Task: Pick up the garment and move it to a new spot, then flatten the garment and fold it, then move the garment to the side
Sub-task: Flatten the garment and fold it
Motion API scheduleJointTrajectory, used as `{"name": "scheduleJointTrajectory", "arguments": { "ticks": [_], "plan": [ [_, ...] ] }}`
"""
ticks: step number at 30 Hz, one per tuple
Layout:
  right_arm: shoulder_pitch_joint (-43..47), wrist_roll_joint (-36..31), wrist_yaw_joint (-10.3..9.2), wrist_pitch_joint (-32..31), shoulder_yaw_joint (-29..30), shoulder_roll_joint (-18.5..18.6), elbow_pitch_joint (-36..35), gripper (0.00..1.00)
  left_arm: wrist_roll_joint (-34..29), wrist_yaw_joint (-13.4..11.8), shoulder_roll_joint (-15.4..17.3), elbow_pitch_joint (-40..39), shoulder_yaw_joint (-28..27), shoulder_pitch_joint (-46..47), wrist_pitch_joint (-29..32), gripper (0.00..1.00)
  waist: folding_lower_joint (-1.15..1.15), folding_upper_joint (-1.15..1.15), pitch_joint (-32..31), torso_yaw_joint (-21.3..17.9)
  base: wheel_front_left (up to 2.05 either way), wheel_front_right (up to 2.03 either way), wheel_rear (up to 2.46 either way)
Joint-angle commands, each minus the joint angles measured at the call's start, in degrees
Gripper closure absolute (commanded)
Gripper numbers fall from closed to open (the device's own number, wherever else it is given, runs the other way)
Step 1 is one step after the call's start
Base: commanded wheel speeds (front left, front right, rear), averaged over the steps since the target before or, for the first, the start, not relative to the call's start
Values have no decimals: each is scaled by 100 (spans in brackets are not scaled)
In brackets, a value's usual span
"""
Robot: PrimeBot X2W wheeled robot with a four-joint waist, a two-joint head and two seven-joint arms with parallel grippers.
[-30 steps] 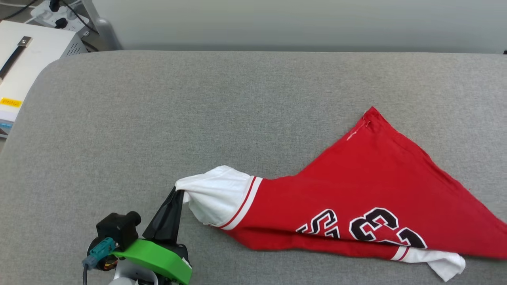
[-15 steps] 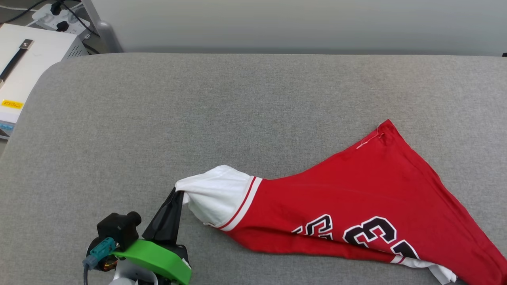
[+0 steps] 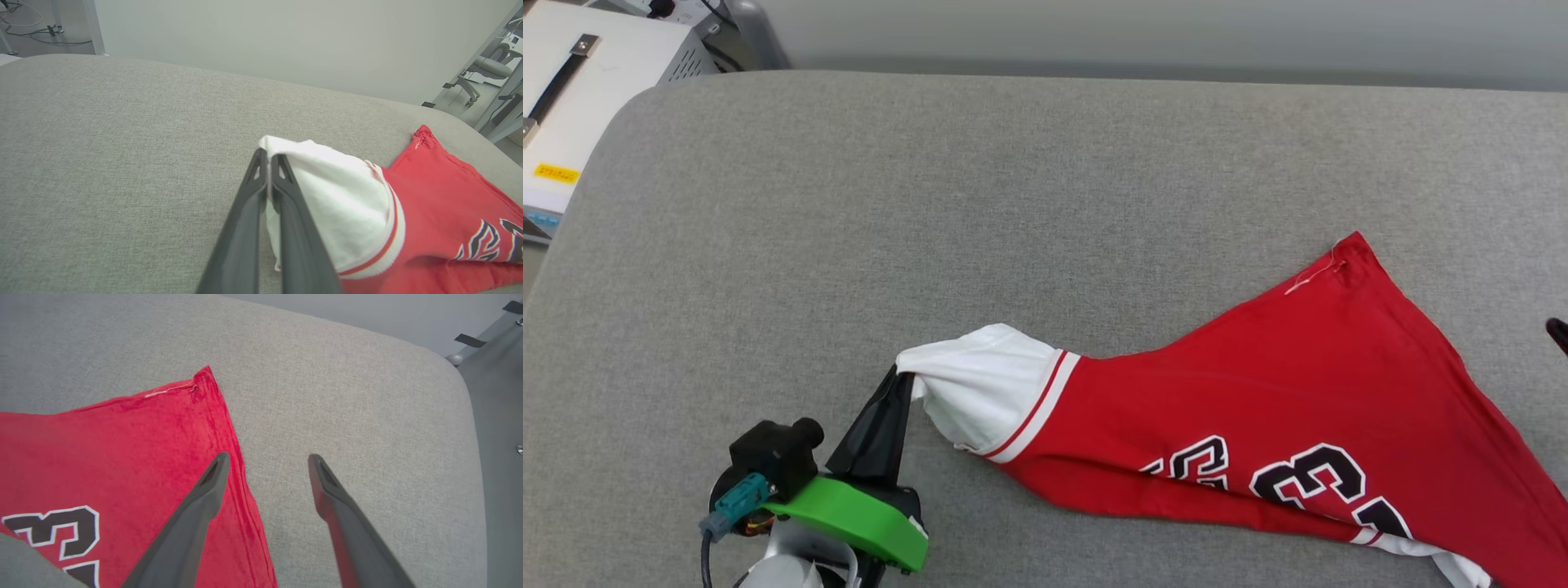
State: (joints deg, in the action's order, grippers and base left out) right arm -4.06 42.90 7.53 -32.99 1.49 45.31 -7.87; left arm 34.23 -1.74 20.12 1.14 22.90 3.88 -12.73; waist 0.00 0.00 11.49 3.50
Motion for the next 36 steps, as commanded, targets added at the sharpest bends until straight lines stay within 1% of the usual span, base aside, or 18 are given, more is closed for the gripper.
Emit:
{"name": "scheduleJointTrajectory", "arguments": {
  "ticks": [1, 4, 9, 13, 17, 23, 27, 29, 30, 31, 32, 36],
  "plan": [
    [-342, -69, -4, -158, -226, 32, -43, 0, -51, 25, 3, -23, 14, 169, -5, 100, 0, 0, 197, 127, 0, 0, 0],
    [-1010, -113, -4, -525, -722, 75, 59, 0, -85, 55, -47, -16, 66, 303, -16, 100, 0, 0, 351, 218, 0, 0, 0],
    [-2148, -130, -4, -1107, -1499, 98, 623, 0, -160, 127, -138, 13, 176, 564, -34, 100, 0, 0, 633, 388, 0, 0, 0],
    [-2944, -162, -4, -1401, -2015, 16, 1225, 0, -213, 164, -185, 19, 223, 731, -56, 100, 0, 0, 841, 483, 0, 0, 0],
    [-3557, -171, -4, -1508, -2513, -134, 1806, 0, -262, 178, -228, -7, 255, 843, -82, 100, 0, 0, 1035, 559, 0, 0, 0],
    [-4010, -143, -4, -1355, -3027, -372, 2628, 0, -318, 212, -297, -39, 324, 1003, -105, 100, 0, 0, 1258, 687, 0, 0, 0],
    [-4015, -93, -4, -1262, -3458, -399, 3042, 0, -335, 221, -323, -22, 340, 1069, -119, 100, 0, 0, 1335, 724, 0, 0, 0],
    [-3943, -7, -4, -1323, -3711, -381, 3218, 0, -338, 226, -334, 2, 349, 1088, -125, 100, 0, 0, 1344, 735, 0, 0, 0],
    [-3921, 73, -4, -1332, -3812, -365, 3285, 33, -336, 228, -341, 17, 351, 1097, -128, 100, 0, 0, 1342, 739, 0, 0, 0],
    [-3921, 133, -4, -1290, -3874, -359, 3309, 72, -335, 227, -344, 28, 349, 1101, -131, 100, 0, 0, 1337, 735, 0, 0, 0],
    [-3935, 198, -4, -1195, -3929, -359, 3329, 100, -330, 224, -345, 41, 341, 1100, -136, 100, 0, 0, 1325, 722, 0, 0, 0],
    [-4085, 300, -4, -728, -4121, -315, 3318, 100, -314, 228, -320, 108, 315, 1067, -149, 100, 0, 0, 1179, 648, 0, 0, 0]
  ]
}}
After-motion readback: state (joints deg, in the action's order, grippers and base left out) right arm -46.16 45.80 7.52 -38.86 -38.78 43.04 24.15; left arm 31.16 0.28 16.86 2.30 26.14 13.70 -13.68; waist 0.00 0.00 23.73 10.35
